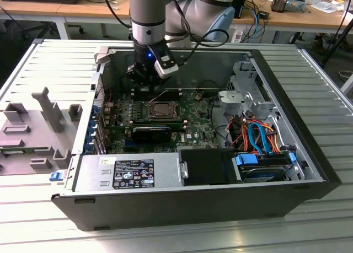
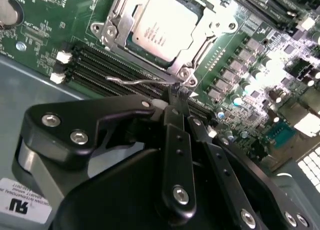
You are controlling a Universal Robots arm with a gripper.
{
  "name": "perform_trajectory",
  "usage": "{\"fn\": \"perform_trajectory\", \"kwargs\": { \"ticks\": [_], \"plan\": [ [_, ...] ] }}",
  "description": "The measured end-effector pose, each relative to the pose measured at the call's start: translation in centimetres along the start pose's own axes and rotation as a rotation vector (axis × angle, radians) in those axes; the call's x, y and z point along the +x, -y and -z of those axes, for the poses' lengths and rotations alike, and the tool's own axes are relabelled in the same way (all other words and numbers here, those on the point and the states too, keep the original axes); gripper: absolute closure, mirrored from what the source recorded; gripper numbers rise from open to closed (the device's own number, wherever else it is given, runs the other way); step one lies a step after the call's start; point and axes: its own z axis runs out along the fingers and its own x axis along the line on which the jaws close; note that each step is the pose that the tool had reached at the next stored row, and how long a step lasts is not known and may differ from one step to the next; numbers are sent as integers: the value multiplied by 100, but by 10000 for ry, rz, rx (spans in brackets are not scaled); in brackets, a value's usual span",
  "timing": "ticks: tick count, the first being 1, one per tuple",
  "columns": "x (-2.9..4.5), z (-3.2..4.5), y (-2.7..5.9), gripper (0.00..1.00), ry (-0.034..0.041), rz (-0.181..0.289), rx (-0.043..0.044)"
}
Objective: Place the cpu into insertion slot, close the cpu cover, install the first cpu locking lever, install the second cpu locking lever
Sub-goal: 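Install the first cpu locking lever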
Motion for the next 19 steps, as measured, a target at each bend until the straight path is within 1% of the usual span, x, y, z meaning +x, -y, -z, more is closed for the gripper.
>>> {"fn": "perform_trajectory", "kwargs": {
  "ticks": [2,6,12,15,19],
  "plan": [
    [1,-31,1,89,-2,0,9],
    [1,-63,1,89,-3,2,66],
    [2,-111,-2,89,-2,31,67],
    [2,-136,-12,89,-4,253,73],
    [-11,-151,-14,89,-5,338,71]
  ]
}}
